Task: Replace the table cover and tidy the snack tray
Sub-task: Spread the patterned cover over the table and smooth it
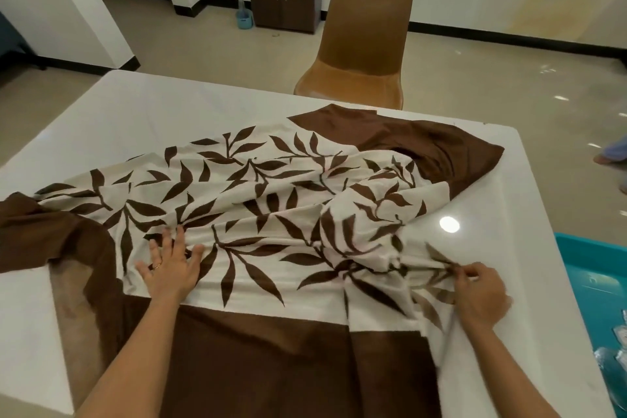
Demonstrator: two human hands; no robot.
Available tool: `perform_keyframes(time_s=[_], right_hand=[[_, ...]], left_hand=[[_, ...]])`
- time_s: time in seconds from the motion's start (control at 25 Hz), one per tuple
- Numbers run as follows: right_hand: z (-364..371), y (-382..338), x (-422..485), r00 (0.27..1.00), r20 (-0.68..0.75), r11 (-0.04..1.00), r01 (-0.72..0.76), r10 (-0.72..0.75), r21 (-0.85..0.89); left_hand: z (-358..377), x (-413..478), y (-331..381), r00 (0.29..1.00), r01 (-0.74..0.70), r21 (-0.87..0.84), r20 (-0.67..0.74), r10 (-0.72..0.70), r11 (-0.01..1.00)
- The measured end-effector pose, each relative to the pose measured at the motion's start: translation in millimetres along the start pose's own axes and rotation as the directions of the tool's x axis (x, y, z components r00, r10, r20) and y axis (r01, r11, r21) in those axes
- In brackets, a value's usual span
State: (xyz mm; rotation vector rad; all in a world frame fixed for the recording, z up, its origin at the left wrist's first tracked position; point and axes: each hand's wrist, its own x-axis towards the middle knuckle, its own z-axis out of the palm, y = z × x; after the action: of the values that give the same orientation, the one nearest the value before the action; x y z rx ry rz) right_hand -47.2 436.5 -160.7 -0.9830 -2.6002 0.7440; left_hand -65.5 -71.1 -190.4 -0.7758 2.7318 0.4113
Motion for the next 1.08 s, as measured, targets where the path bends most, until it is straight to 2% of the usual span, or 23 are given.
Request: perform_keyframes(time_s=[0.12,0.24,0.28,0.36,0.4,0.44,0.48,0.52,0.56,0.6,0.64,0.68,0.76,0.88,1.0,1.04,1.08], right_hand=[[-46.2,57.9,71.0,0.952,-0.141,0.952,-0.288,0.273,-0.103],[-67.7,72.8,108.4,0.897,-0.181,0.898,-0.426,0.403,-0.109],[-64.8,68.0,111.4,0.872,-0.226,0.879,-0.466,0.435,-0.104],[-56.1,46.9,105.7,0.86,-0.293,0.884,-0.459,0.417,-0.092],[-48.2,30.4,96.5,0.896,-0.293,0.925,-0.372,0.334,-0.083],[-37.7,12.8,86.0,0.945,-0.254,0.969,-0.234,0.207,-0.084],[-26.1,-4.8,74.7,0.98,-0.184,0.991,-0.098,0.08,-0.093],[-11.7,-23.6,64.9,0.995,-0.091,0.994,0.016,-0.026,-0.107],[3.7,-40.6,56.1,0.993,0.028,0.985,0.121,-0.118,-0.123],[19.9,-53.7,48.6,0.967,0.172,0.967,0.213,-0.188,-0.141],[35.7,-60.9,42.9,0.925,0.31,0.946,0.279,-0.219,-0.165],[49.3,-59.0,40.5,0.884,0.416,0.928,0.317,-0.215,-0.194],[59.7,-40.2,48.9,0.842,0.509,0.908,0.34,-0.178,-0.244],[43.2,-5.0,79.4,0.879,0.47,0.944,0.217,-0.078,-0.249],[26.3,9.5,105.6,0.9,0.435,0.947,0.11,0.033,-0.3],[26.0,4.6,108.2,0.912,0.409,0.952,0.093,0.036,-0.293],[28.4,-4.3,107.1,0.929,0.371,0.958,0.115,-0.01,-0.262]], left_hand=[[-12.5,12.4,-46.6,0.994,0.103,0.023,0.043,-0.104,0.994],[-26.5,19.5,-67.6,0.977,0.199,-0.008,0.074,-0.198,0.98],[-30.9,18.4,-60.5,0.968,0.251,-0.069,0.029,-0.25,0.965],[-38.5,12.8,-28.1,0.915,0.31,-0.249,-0.182,-0.359,0.918],[-41.3,9.1,-7.1,0.893,0.232,-0.3,-0.312,-0.325,0.925],[-42.5,4.4,16.1,0.89,0.083,-0.273,-0.412,-0.194,0.958],[-40.0,-0.3,39.6,0.888,-0.1,-0.206,-0.46,-0.006,0.973],[-34.2,-4.2,65.0,0.882,-0.277,-0.141,-0.43,0.194,0.95],[-24.8,-5.3,87.8,0.872,-0.41,-0.109,-0.338,0.353,0.906],[-14.5,-5.3,107.9,0.868,-0.476,-0.097,-0.213,0.449,0.874],[-4.1,-1.9,121.9,0.88,-0.474,-0.076,-0.07,0.47,0.877],[4.5,3.1,127.4,0.904,-0.424,-0.038,0.05,0.425,0.905],[11.4,16.0,115.8,0.95,-0.286,0.037,0.139,0.279,0.957],[-8.2,42.3,70.3,0.991,-0.057,-0.019,0.118,0.059,0.998],[-36.7,63.8,47.1,0.976,0.142,-0.077,0.175,-0.127,0.987],[-41.4,65.3,54.7,0.975,0.194,-0.084,0.13,-0.182,0.977],[-41.8,62.8,68.3,0.981,0.194,-0.089,0.026,-0.193,0.977]])
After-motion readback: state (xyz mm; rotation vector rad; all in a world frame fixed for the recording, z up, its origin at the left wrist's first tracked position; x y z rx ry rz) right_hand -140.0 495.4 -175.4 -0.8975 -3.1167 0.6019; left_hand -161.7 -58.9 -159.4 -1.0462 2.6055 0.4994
